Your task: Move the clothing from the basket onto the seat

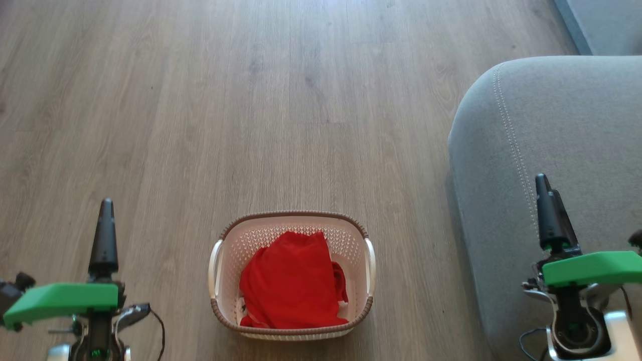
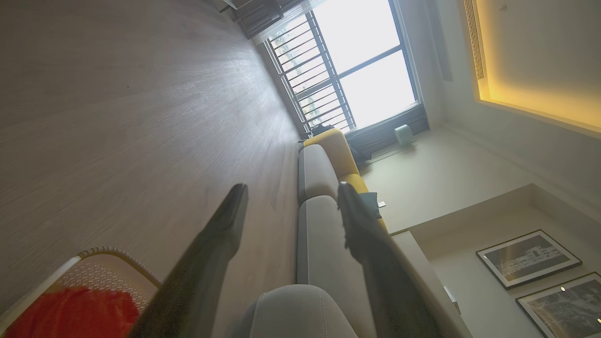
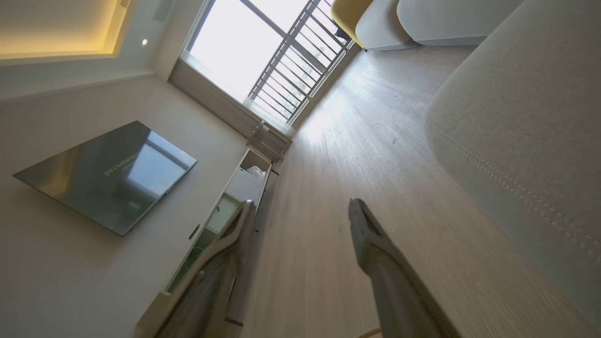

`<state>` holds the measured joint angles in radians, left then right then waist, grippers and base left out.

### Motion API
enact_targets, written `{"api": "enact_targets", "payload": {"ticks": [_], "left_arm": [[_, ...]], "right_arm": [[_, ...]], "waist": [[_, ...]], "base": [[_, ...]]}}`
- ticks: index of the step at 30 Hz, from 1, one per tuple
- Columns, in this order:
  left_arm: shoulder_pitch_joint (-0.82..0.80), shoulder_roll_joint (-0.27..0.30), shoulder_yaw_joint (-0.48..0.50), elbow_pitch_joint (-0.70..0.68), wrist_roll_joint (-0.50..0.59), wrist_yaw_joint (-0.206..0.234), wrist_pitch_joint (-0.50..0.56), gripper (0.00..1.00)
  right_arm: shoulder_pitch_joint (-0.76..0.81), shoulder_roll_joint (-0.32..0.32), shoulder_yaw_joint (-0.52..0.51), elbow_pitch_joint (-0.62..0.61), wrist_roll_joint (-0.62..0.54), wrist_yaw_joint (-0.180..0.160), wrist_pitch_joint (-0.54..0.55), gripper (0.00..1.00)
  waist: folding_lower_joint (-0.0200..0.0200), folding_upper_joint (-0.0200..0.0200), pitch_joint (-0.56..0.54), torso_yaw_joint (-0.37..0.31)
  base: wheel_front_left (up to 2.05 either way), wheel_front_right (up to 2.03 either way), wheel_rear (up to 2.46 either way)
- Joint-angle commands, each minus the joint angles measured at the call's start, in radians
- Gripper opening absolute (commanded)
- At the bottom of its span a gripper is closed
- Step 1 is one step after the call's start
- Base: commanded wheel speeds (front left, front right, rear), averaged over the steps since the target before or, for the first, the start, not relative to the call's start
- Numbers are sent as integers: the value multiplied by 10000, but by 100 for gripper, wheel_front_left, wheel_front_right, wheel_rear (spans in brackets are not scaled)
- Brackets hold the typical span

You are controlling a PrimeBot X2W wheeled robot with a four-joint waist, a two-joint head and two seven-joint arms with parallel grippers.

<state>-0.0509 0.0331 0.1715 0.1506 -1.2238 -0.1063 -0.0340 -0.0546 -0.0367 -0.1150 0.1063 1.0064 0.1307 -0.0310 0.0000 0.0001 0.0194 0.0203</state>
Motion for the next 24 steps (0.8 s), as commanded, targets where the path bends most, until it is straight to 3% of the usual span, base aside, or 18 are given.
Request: {"api": "enact_targets", "payload": {"ticks": [1,11,24], "left_arm": [[-639,90,187,-607,440,144,-107,100],[-549,101,-1109,-1284,2911,1264,-405,100],[-595,115,-2313,-1576,5167,2003,-761,100]], "right_arm": [[-596,-76,220,-541,-486,0,-138,100],[-749,-84,433,-1055,-2097,0,-435,100],[-805,-94,870,-1378,-4220,0,-791,100]], "waist": [[0,-1,20,14],[0,-1,94,35],[0,-1,151,21]], "base": [[0,0,0],[0,0,0],[0,0,0]]}}
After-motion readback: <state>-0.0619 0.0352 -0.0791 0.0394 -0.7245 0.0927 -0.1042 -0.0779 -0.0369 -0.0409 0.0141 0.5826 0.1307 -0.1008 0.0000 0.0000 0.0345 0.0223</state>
